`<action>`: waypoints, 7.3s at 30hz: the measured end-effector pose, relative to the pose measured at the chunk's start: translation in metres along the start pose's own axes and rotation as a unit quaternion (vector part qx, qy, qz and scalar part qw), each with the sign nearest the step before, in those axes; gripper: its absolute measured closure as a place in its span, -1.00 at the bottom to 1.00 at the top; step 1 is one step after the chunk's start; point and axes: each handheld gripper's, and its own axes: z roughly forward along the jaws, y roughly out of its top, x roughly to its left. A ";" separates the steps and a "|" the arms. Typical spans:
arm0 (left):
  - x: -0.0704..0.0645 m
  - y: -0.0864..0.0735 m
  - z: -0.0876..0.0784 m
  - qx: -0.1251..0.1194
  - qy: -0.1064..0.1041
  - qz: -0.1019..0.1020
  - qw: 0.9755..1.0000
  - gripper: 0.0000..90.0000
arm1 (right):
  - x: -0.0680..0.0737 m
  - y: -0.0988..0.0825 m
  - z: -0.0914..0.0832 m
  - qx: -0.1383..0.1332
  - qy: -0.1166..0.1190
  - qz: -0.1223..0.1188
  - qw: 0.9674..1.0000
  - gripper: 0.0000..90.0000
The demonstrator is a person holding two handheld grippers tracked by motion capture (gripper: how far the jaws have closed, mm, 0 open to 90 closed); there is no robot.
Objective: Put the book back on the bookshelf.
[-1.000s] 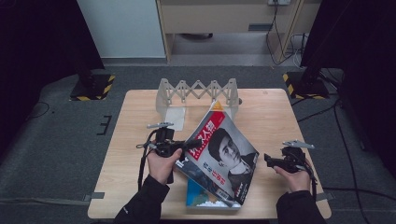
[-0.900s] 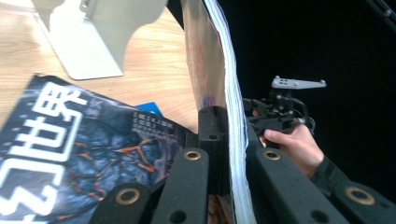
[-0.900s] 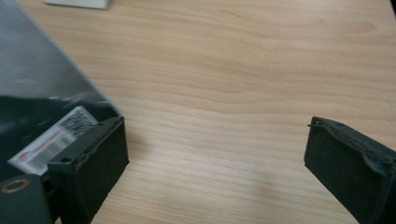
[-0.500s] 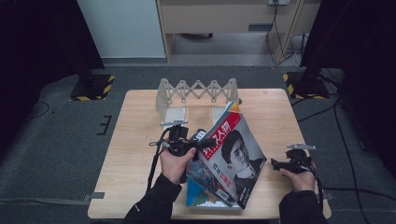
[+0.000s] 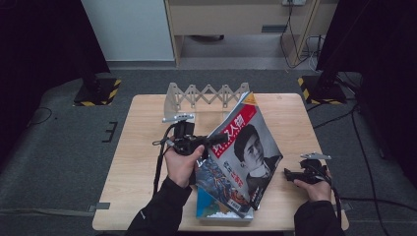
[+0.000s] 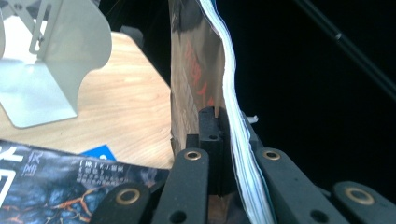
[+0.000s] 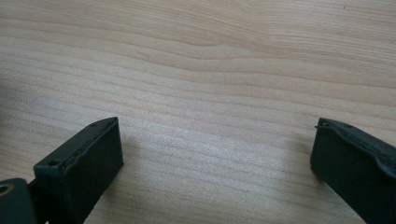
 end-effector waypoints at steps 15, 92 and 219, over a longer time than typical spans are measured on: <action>0.004 0.031 -0.052 -0.063 0.034 0.016 0.997 0.92 | 0.001 -0.005 0.002 -0.025 0.000 -0.001 1.000 -0.99; 0.106 0.098 -0.132 -0.138 0.306 0.032 0.942 0.92 | 0.001 -0.006 0.002 -0.030 -0.001 -0.001 1.000 -0.99; 0.127 0.085 -0.050 -0.105 0.428 0.121 0.890 0.91 | 0.002 -0.006 0.002 -0.030 -0.002 0.003 1.000 -0.99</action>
